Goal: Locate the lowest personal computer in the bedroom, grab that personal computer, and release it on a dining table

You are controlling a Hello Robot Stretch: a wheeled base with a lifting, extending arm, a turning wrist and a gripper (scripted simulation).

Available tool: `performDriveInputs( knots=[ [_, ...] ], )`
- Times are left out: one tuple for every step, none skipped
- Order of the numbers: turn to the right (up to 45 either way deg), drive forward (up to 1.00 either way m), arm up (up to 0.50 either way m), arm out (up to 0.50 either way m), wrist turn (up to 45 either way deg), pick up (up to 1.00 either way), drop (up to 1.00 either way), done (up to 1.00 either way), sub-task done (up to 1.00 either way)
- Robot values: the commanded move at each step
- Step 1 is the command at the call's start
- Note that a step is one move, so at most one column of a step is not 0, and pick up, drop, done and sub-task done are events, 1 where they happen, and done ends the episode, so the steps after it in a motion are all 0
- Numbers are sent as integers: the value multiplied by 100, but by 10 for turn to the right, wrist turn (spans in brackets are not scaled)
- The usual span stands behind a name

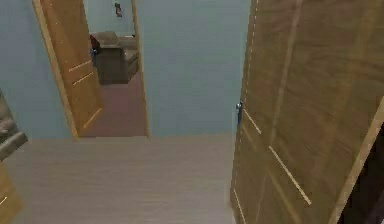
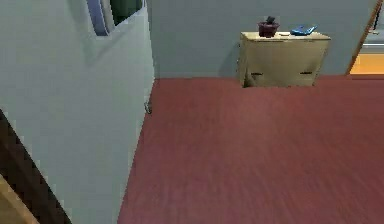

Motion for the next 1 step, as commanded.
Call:
performDriveInputs(
  knots=[
    [-240,0,0,0,0,0,0,0,0]
  ],
)
